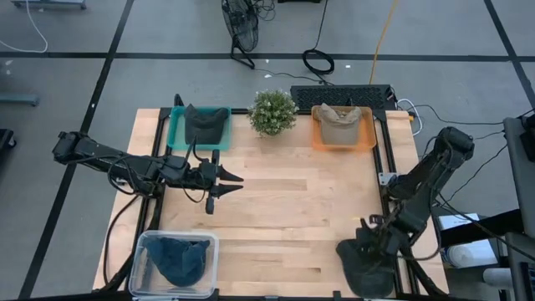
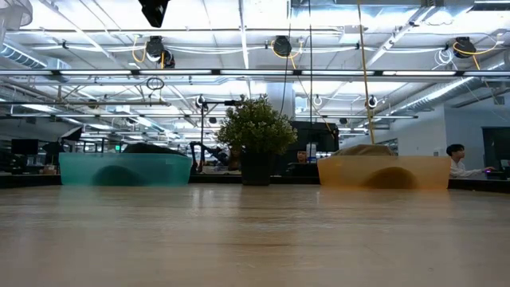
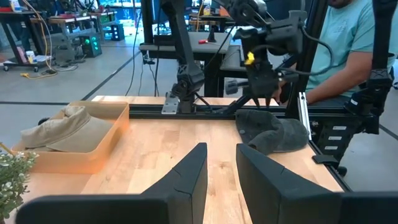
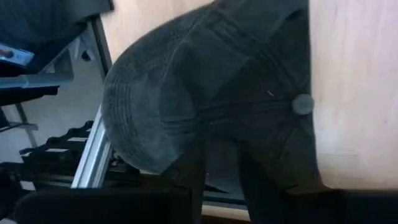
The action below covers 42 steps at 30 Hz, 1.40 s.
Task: Pick & Place hat
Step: Put the black cap into the green bin
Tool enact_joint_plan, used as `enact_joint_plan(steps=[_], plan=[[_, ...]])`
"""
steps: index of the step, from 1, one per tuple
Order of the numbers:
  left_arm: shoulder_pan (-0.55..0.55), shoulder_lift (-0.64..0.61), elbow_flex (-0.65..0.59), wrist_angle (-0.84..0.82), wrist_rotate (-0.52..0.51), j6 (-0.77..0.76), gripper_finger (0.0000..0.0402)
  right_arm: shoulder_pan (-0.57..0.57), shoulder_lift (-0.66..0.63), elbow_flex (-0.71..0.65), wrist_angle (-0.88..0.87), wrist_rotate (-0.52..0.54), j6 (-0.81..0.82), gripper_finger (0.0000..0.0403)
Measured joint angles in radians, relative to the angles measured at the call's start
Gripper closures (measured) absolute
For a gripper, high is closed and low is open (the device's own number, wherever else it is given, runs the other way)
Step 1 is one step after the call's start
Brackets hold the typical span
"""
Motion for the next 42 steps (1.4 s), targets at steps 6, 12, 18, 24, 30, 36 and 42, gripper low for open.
enact_joint_plan(steps=[6, 12, 18, 24, 30, 36, 42], plan=[[0.000, 0.000, 0.000, 0.000, 0.000, 0.000, 0.0307, 0.081, 0.055, 0.000, 0.144, 0.034, 0.081, 0.0349], [0.000, 0.000, 0.000, 0.000, 0.000, 0.000, 0.0307, 0.138, 0.097, 0.000, 0.154, 0.028, 0.152, 0.0354], [0.000, 0.000, 0.000, 0.000, 0.000, 0.000, 0.0307, 0.143, 0.102, 0.000, 0.178, 0.047, 0.191, 0.0345], [0.000, 0.000, 0.000, 0.000, 0.000, 0.000, 0.0307, 0.143, 0.115, 0.000, 0.195, 0.049, 0.183, 0.0337], [0.000, 0.000, 0.000, 0.000, 0.000, 0.000, 0.0307, 0.144, 0.140, 0.000, 0.197, 0.051, 0.117, 0.0337], [0.000, 0.000, 0.000, 0.000, 0.000, 0.000, 0.0307, 0.139, 0.151, 0.000, 0.195, 0.056, 0.089, 0.0336], [0.000, 0.000, 0.000, 0.000, 0.000, 0.000, 0.0307, 0.136, 0.151, 0.000, 0.196, 0.084, 0.159, 0.0309]])
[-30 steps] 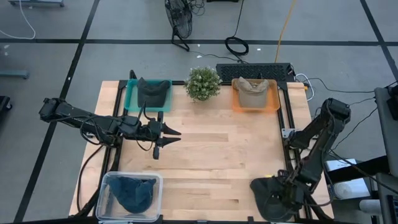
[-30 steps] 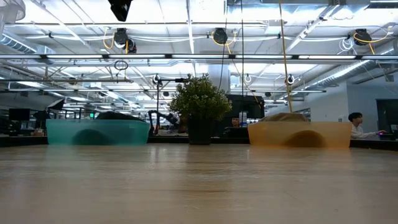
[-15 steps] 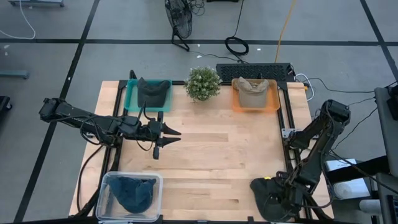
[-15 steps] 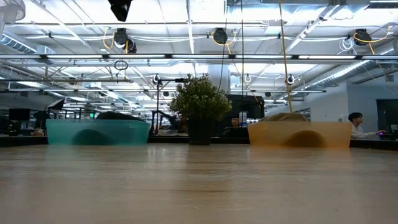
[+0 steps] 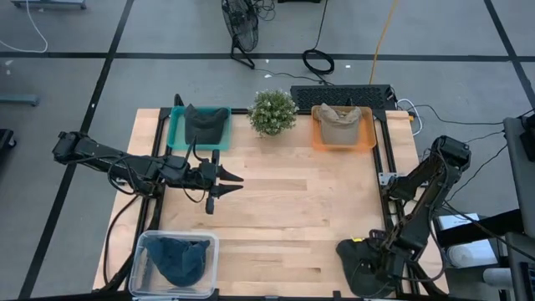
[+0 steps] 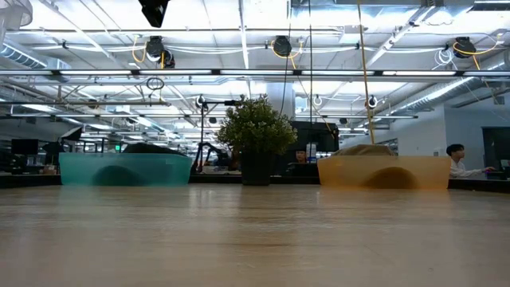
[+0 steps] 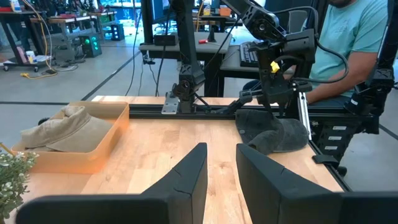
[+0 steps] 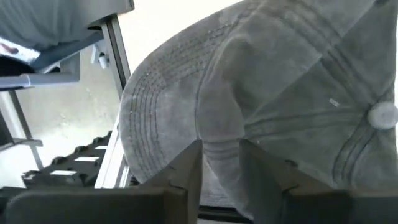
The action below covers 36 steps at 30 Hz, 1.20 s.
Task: Pick & Place hat
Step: Put the black cap into the green bin
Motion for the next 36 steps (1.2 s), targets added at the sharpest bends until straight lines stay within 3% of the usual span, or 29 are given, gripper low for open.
enact_joint_plan(steps=[8, 16, 22, 30, 36], plan=[[0.000, 0.000, 0.000, 0.003, 0.000, 0.000, 0.0307, 0.028, 0.004, -0.004, 0.005, 0.006, 0.082, 0.0232], [0.000, 0.000, 0.000, 0.001, 0.000, 0.000, 0.0307, 0.079, 0.059, -0.023, 0.033, 0.016, 0.110, 0.0220], [0.000, 0.000, 0.000, 0.000, 0.000, -0.001, 0.0307, 0.079, 0.077, -0.024, 0.034, 0.019, 0.091, 0.0249], [0.000, 0.000, 0.000, 0.018, 0.000, -0.001, 0.0307, 0.079, 0.077, -0.024, 0.072, 0.027, 0.171, 0.0313], [0.000, 0.000, 0.000, 0.019, -0.001, -0.019, 0.0307, 0.057, 0.077, -0.024, 0.055, 0.021, 0.113, 0.0376]])
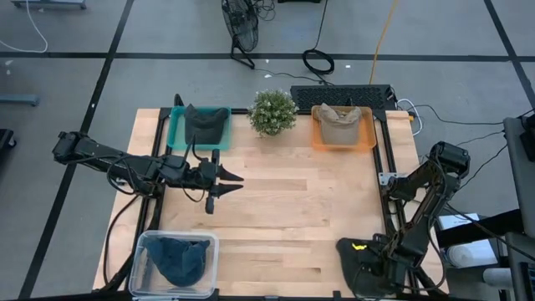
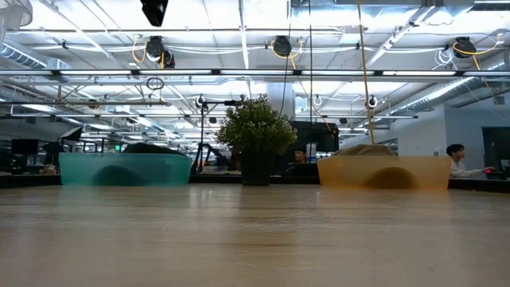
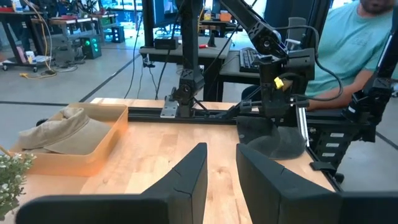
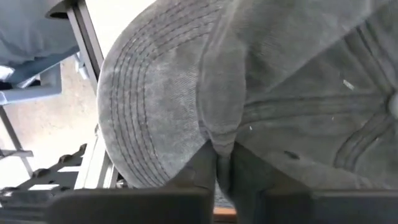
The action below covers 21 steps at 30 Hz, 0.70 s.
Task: Pick & Place hat
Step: Put the black cap into the green bin
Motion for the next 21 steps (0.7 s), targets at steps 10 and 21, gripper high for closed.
enact_joint_plan(steps=[10, 21], plan=[[0.000, 0.000, 0.000, 0.046, 0.000, -0.047, 0.0307, -0.133, -0.012, 0.040, -0.009, 0.108, -0.250, 0.0401], [-0.014, -0.013, 0.000, 0.070, 0.010, -0.069, 0.0307, -0.577, -0.023, 0.131, 0.092, 0.071, -0.822, 0.0402]])
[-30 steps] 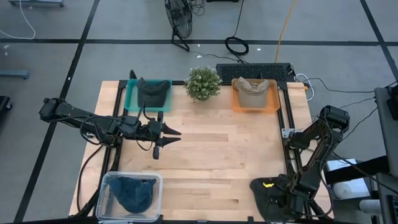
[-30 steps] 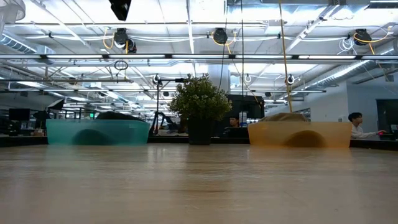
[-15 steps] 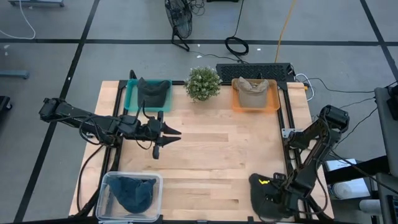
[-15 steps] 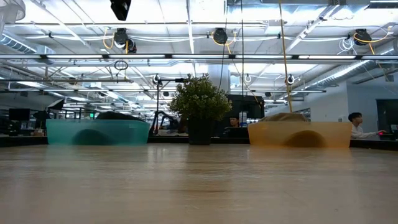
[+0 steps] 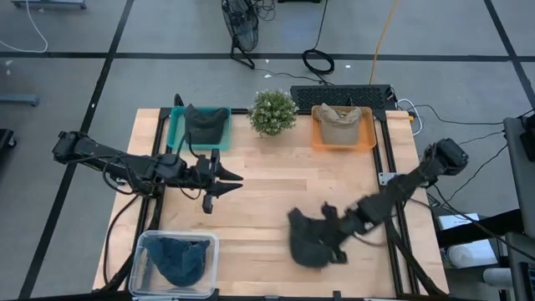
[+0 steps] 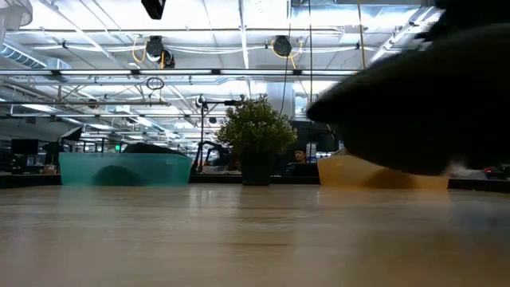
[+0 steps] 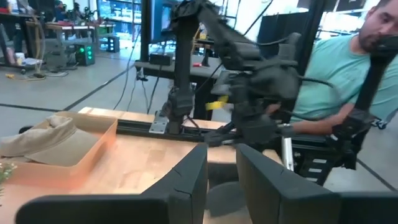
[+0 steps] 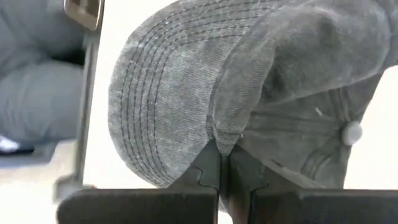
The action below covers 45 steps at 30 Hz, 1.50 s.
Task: Pick & Place hat
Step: Put the black cap into the green bin
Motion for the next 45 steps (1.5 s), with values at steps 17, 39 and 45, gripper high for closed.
enact_joint_plan(steps=[17, 39, 45], plan=[[-0.046, -0.193, 0.000, -0.160, 0.001, 0.071, 0.0307, -0.428, 0.253, 0.238, 0.051, -0.103, -0.541, 0.0403], [-0.019, -0.193, 0.000, -0.300, -0.008, 0.100, 0.0307, -0.589, 0.467, 0.418, 0.063, -0.101, -0.734, 0.0326], [-0.013, -0.168, 0.000, -0.314, -0.011, 0.118, 0.0307, -0.589, 0.380, 0.418, 0.034, -0.094, -0.717, 0.0276]])
